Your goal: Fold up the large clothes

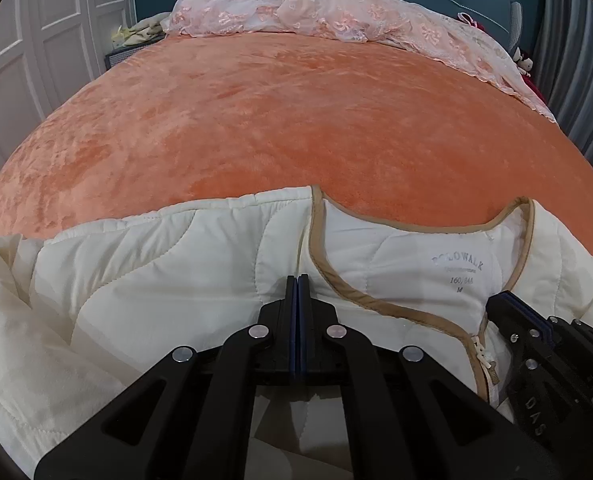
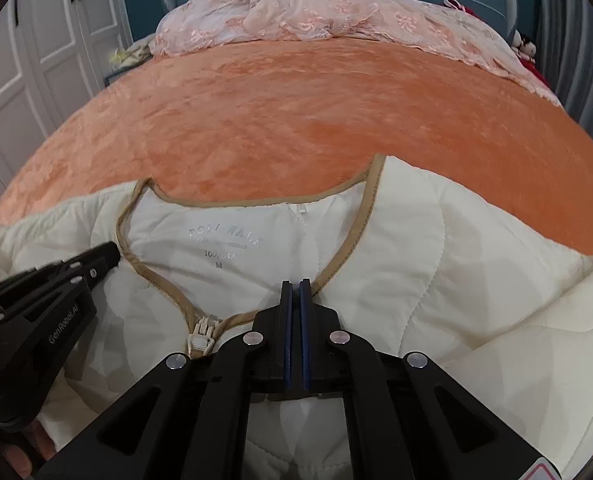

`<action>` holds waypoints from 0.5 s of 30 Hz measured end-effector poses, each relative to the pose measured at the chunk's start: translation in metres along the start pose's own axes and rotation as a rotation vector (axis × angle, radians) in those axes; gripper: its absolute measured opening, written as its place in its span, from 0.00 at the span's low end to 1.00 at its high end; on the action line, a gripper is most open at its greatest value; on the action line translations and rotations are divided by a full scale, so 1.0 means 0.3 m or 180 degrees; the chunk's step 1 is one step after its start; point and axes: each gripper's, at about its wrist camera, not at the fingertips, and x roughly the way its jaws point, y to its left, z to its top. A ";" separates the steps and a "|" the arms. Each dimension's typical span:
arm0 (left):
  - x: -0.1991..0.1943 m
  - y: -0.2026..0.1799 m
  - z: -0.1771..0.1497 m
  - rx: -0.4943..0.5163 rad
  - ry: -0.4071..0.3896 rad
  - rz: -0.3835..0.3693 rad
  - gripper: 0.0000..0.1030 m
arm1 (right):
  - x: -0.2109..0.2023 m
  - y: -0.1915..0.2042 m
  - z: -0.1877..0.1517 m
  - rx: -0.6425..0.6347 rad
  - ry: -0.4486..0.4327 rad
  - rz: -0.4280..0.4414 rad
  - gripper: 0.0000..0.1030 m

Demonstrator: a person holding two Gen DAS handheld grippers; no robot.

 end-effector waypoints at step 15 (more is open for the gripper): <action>-0.602 0.305 -0.275 -0.0247 -0.0356 0.0315 0.88 | -0.675 -0.265 -0.322 0.0360 -0.0674 -0.0059 0.66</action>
